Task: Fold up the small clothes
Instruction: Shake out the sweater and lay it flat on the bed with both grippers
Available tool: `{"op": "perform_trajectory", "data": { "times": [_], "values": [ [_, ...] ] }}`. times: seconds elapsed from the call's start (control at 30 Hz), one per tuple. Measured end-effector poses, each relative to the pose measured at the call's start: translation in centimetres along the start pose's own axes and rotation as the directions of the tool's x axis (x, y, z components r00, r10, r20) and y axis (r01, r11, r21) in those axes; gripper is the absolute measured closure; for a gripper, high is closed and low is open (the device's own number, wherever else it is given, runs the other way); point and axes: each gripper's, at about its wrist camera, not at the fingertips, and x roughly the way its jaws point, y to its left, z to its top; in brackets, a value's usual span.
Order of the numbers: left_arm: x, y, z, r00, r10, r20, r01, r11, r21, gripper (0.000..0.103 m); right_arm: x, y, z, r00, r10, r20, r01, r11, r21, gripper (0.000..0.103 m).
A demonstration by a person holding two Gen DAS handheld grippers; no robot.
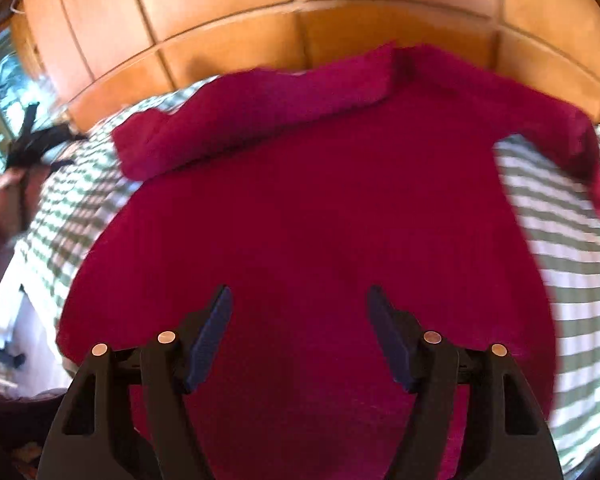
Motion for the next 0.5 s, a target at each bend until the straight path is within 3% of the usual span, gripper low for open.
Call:
{"op": "perform_trajectory", "data": {
  "times": [0.13, 0.17, 0.2, 0.23, 0.27, 0.37, 0.5],
  "values": [
    [3.3, -0.4, 1.9, 1.0, 0.003, -0.027, -0.004, 0.999, -0.04, 0.035, 1.8, 1.6, 0.0, 1.0, -0.002, -0.025, 0.002, 1.0, -0.012, 0.029],
    [4.1, -0.6, 2.4, 0.999, -0.008, -0.033, 0.006, 0.999, -0.052, 0.042, 2.1, 1.7, 0.0, 1.0, -0.003, -0.028, 0.002, 1.0, -0.012, 0.026],
    [4.9, -0.9, 2.8, 0.999, -0.033, -0.039, 0.03, 0.998, -0.055, 0.056, 2.2, 1.7, -0.1, 1.0, -0.006, -0.029, 0.006, 1.0, -0.011, 0.024],
    [5.2, -1.4, 3.0, 0.998, -0.036, -0.046, 0.034, 0.998, -0.048, 0.093, 2.3, 1.8, -0.1, 0.999, -0.007, -0.031, 0.006, 1.0, -0.009, 0.023],
    [5.3, -1.6, 3.2, 0.999, -0.025, -0.044, 0.023, 0.999, -0.038, 0.1, 2.4, 1.8, -0.2, 0.999, -0.006, -0.032, 0.006, 1.0, -0.009, 0.022],
    [3.8, -0.9, 3.9, 0.999, 0.005, 0.051, -0.002, 0.999, -0.053, 0.101, 2.5, 1.8, -0.2, 1.0, -0.003, -0.031, 0.002, 1.0, -0.013, 0.019],
    [1.2, 4.0, 5.2, 0.985, 0.106, 0.138, -0.078, 0.978, -0.192, 0.101, 2.8, 2.0, -0.2, 1.0, -0.003, -0.026, 0.003, 1.0, -0.014, 0.013]
  ]
}}
